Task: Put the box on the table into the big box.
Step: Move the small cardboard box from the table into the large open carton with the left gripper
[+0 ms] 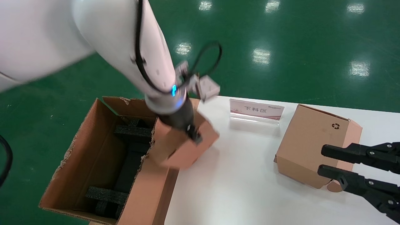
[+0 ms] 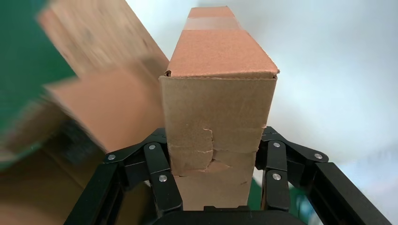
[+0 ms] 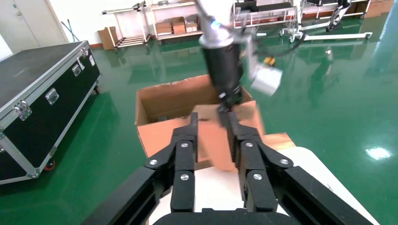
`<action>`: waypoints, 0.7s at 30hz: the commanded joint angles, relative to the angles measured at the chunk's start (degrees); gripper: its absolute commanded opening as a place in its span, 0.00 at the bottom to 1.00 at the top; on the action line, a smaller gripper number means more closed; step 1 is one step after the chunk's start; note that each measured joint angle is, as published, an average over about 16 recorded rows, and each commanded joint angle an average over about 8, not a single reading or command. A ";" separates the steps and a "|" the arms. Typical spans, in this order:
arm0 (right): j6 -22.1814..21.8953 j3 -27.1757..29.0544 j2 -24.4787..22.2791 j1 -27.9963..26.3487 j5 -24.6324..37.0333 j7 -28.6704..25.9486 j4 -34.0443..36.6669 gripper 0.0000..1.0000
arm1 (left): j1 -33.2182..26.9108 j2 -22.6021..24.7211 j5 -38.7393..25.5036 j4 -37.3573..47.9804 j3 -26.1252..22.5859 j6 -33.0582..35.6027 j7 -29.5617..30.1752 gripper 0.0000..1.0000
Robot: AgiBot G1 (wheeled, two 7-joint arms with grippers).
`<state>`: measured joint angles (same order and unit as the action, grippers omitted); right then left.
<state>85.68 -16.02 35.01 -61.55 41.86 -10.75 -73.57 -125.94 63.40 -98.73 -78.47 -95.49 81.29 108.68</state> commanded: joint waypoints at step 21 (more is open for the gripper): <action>0.00 0.00 0.00 0.00 0.00 0.00 0.00 1.00 | -10.69 -8.33 -13.26 9.19 9.31 -11.48 -4.32 0.00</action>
<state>85.68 -16.02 35.01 -61.55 41.86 -10.75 -73.57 -136.46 55.05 -111.45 -69.10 -86.66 70.30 103.71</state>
